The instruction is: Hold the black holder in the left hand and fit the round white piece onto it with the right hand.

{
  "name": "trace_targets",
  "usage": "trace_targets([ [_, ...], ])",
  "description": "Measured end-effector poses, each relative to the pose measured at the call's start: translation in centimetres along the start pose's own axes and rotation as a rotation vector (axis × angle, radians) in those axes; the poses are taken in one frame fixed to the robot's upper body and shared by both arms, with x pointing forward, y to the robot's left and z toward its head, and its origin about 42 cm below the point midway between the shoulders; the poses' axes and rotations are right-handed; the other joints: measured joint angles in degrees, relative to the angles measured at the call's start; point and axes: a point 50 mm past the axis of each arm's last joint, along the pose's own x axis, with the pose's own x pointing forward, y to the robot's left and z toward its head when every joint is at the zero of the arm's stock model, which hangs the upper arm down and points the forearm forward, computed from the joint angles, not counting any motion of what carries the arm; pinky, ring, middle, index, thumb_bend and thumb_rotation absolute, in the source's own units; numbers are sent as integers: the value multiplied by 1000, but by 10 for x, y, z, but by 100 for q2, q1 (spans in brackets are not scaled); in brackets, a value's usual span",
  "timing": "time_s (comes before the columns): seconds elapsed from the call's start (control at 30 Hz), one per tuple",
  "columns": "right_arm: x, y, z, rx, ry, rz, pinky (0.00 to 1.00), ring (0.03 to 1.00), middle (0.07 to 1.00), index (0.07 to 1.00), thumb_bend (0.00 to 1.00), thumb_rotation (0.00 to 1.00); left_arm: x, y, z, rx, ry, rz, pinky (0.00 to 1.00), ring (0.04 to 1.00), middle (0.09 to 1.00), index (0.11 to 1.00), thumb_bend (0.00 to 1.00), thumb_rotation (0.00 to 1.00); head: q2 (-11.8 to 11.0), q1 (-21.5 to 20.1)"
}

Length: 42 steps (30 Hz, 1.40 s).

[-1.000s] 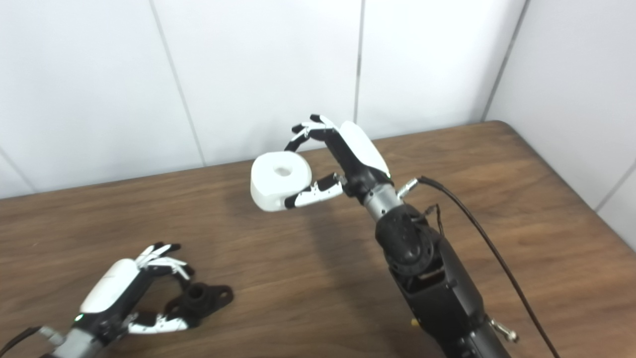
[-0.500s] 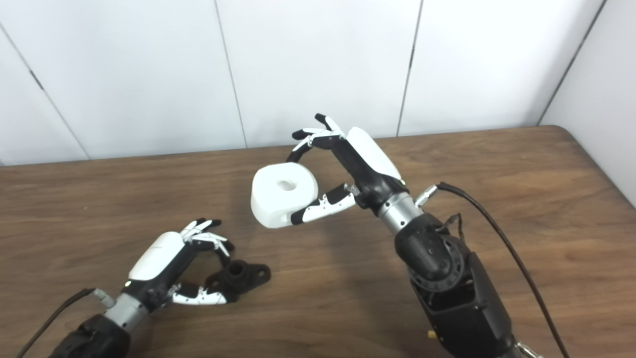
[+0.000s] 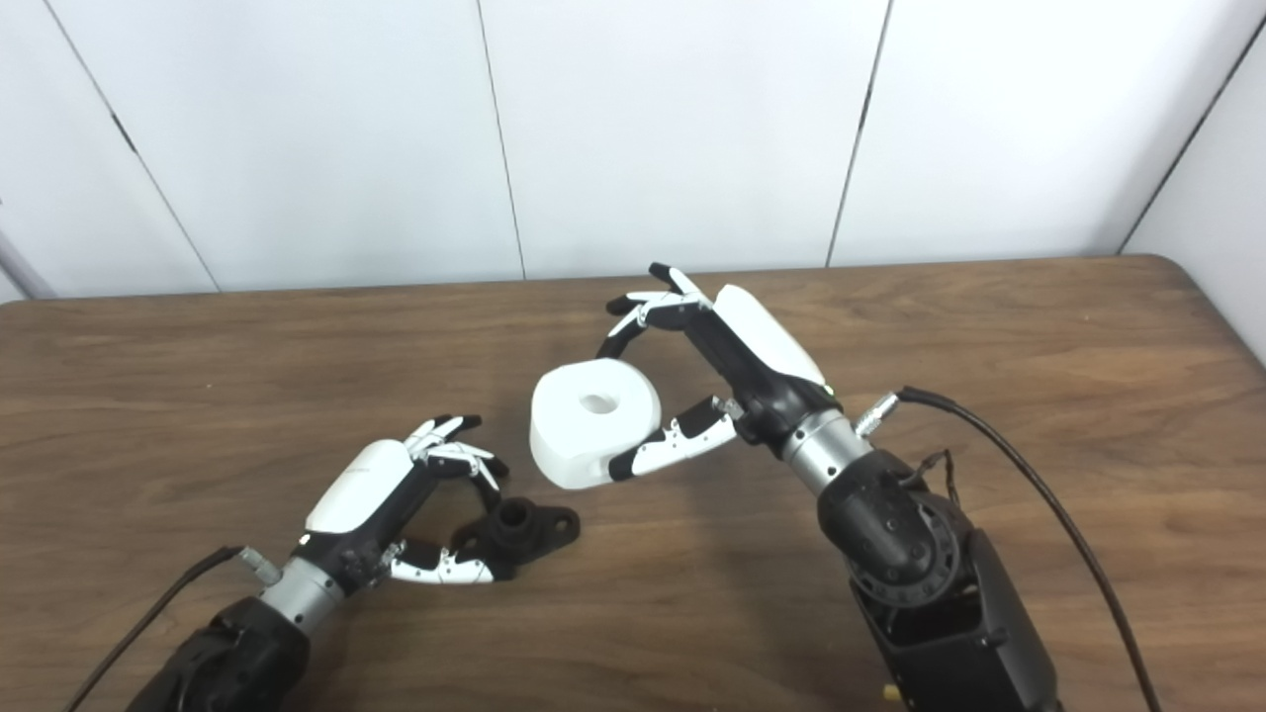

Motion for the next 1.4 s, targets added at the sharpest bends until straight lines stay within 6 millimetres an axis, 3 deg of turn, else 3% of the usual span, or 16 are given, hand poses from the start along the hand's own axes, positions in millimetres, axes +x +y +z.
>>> trace_targets([
  [0.27,-3,22,3,28,2,36,1000,1000,827,484,521,137,1,-1,4,10,-8,-4,1000,957,726,483,523,49,35,35],
  [0.77,-3,43,9,63,-9,80,1000,1000,833,484,521,139,2,-2,7,20,-13,-13,1000,957,726,483,523,49,106,158],
  [1.4,2,55,3,59,-17,112,1000,1000,830,483,522,137,2,-5,11,21,-23,-21,1000,956,724,483,523,50,158,246],
])
